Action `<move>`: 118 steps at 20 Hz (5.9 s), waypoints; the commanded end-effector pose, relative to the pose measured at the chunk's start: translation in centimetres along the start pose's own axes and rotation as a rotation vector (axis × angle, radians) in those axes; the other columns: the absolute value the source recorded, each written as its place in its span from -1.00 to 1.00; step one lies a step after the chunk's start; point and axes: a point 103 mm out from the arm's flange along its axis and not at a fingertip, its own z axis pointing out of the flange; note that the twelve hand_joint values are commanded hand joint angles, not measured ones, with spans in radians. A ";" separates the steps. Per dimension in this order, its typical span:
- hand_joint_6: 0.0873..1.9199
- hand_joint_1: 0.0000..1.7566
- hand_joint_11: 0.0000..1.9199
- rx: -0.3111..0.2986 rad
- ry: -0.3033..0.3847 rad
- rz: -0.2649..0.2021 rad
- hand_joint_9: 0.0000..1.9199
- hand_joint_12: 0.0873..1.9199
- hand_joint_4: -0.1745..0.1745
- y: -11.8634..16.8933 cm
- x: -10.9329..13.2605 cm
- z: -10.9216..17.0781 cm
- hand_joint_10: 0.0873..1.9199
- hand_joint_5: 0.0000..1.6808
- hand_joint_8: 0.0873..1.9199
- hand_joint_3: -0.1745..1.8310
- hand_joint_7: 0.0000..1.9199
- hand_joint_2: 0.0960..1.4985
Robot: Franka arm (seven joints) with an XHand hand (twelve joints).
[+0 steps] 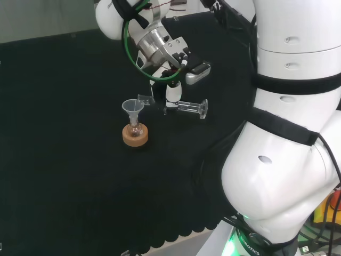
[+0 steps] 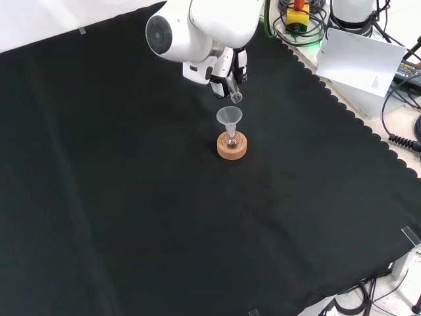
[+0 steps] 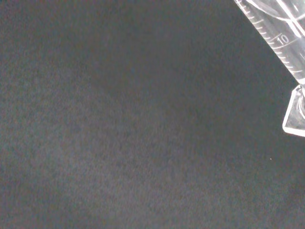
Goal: Pour the water from the graduated cylinder into the round-bottom flask.
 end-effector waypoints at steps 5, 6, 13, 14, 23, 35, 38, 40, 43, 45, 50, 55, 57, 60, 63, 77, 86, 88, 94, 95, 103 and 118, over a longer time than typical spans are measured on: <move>0.15 0.41 0.17 0.100 -0.026 0.040 0.42 -0.16 -1.00 0.5 0.5 -0.8 -0.96 0.04 0.14 -0.83 -0.05 0.52; 0.15 0.41 0.17 0.104 -0.027 0.042 0.42 -0.16 -1.00 0.5 0.6 -0.8 -0.96 0.04 0.14 -0.83 -0.05 0.52; 0.15 0.41 0.17 0.125 -0.031 0.056 0.42 -0.16 -1.00 0.4 0.6 -1.5 -0.96 0.04 0.14 -0.83 -0.05 0.52; 0.15 0.41 0.17 0.129 -0.031 0.059 0.42 -0.16 -1.00 0.4 0.6 -1.6 -0.96 0.04 0.14 -0.83 -0.05 0.52; 0.15 0.41 0.17 0.170 -0.025 0.089 0.43 -0.16 -1.00 0.2 0.2 -2.1 -0.96 0.04 0.14 -0.83 -0.05 0.52; 0.14 0.41 0.18 0.211 -0.047 0.121 0.43 -0.17 -1.00 0.1 0.5 -2.7 -0.96 0.04 0.14 -0.83 -0.05 0.52; 0.14 0.41 0.18 0.227 -0.053 0.128 0.43 -0.17 -1.00 0.2 0.6 -2.8 -0.96 0.04 0.14 -0.83 -0.05 0.52; 0.14 0.41 0.18 0.232 -0.055 0.131 0.43 -0.17 -1.00 0.2 0.6 -2.9 -0.96 0.04 0.14 -0.83 -0.05 0.52; 0.14 0.41 0.18 0.232 -0.058 0.136 0.43 -0.17 -1.00 0.2 0.6 -3.0 -0.97 0.04 0.14 -0.83 -0.05 0.52; 0.14 0.41 0.18 0.232 -0.061 0.143 0.43 -0.17 -1.00 0.1 0.7 -3.0 -0.97 0.04 0.14 -0.83 -0.05 0.52; 0.14 0.41 0.18 0.243 -0.069 0.150 0.43 -0.17 -1.00 0.0 0.8 -3.1 -0.97 0.04 0.14 -0.83 -0.05 0.52; 0.14 0.41 0.18 0.258 -0.082 0.158 0.43 -0.17 -1.00 -0.3 0.8 -3.5 -0.97 0.04 0.14 -0.83 -0.05 0.52; 0.14 0.41 0.18 0.262 -0.087 0.162 0.43 -0.17 -1.00 -0.4 0.8 -3.6 -0.97 0.04 0.14 -0.83 -0.05 0.52; 0.14 0.41 0.18 0.265 -0.092 0.168 0.43 -0.17 -1.00 -0.5 1.0 -3.8 -0.97 0.04 0.14 -0.83 -0.05 0.52; 0.14 0.41 0.18 0.268 -0.100 0.167 0.43 -0.17 -1.00 -0.5 1.0 -3.8 -0.97 0.04 0.14 -0.83 -0.05 0.52; 0.14 0.41 0.18 0.279 -0.110 0.187 0.44 -0.17 -1.00 -0.6 1.2 -4.1 -0.97 0.04 0.14 -0.83 -0.05 0.52; 0.14 0.41 0.18 0.280 -0.106 0.189 0.44 -0.17 -1.00 -0.6 1.3 -4.2 -0.98 0.04 0.14 -0.83 -0.05 0.52; 0.14 0.41 0.18 0.272 -0.099 0.183 0.44 -0.17 -1.00 -0.6 1.3 -4.2 -0.98 0.04 0.14 -0.83 -0.05 0.52; 0.14 0.41 0.18 0.209 -0.056 0.148 0.44 -0.17 -1.00 -0.3 1.2 -4.4 -0.98 0.04 0.14 -0.83 -0.05 0.52; 0.14 0.41 0.18 0.199 -0.050 0.141 0.44 -0.17 -1.00 -0.3 1.2 -4.4 -0.98 0.04 0.14 -0.83 -0.05 0.52; 0.15 0.41 0.18 0.151 -0.032 0.104 0.43 -0.17 -1.00 -0.8 0.7 -4.2 -0.98 0.04 0.15 -0.83 -0.05 0.52; 0.16 0.41 0.18 -0.113 0.063 -0.008 0.43 -0.17 -1.00 -1.6 -1.0 -2.6 -0.99 0.03 0.16 -0.83 -0.06 0.52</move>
